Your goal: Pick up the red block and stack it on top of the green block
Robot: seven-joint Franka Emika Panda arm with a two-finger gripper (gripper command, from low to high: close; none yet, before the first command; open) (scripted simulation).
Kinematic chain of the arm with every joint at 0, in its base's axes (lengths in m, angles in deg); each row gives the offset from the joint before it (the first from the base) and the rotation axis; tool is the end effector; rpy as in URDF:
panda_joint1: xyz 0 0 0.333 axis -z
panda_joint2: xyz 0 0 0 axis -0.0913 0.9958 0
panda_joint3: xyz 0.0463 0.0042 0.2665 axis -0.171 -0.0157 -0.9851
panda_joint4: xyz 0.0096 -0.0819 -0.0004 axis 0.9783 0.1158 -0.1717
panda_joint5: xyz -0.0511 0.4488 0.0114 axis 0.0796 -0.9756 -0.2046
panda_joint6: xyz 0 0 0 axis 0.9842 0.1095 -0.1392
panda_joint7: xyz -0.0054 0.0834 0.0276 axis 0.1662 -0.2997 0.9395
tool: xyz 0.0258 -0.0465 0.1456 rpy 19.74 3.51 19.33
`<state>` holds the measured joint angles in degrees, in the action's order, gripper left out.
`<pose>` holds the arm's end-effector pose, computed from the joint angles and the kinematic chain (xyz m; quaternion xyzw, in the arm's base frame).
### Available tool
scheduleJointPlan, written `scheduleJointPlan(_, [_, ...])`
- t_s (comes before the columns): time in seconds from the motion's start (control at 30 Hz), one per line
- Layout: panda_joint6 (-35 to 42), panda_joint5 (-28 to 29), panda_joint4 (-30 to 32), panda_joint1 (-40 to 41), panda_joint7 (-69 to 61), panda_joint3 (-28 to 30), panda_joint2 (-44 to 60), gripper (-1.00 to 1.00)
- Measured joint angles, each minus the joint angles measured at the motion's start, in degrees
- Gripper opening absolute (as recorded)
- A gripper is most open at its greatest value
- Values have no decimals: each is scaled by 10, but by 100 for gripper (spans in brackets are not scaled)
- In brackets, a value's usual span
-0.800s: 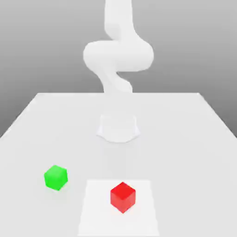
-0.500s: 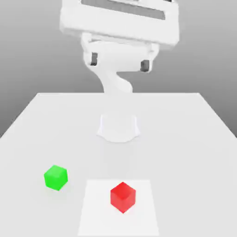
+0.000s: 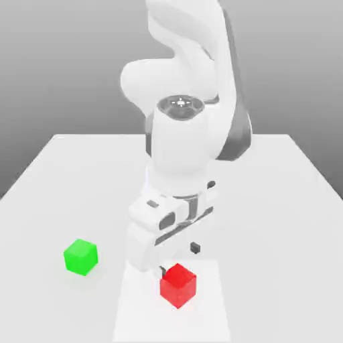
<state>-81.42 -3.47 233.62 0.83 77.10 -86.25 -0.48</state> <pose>0.4103 0.0124 0.0247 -1.0000 0.0007 -0.0014 0.0003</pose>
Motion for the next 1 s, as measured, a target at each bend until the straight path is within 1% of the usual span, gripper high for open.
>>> scheduleJointPlan(0.07, [-35,-5,-5,3,-5,-5,42,0])
scheduleJointPlan(0.1, [-47,-7,-7,5,-7,-7,56,-100])
scheduleJointPlan(0.33, [-46,-6,-7,7,-6,-8,56,-100])
scheduleJointPlan(0.53, [47,11,9,8,6,-4,-54,-100])
scheduleJointPlan(0.77, [89,63,42,131,-46,60,-129,-100])
scheduleJointPlan(0.97, [116,82,72,203,-118,133,-189,-100])
scheduleJointPlan(1.0, [112,80,75,209,-129,142,-187,-100])
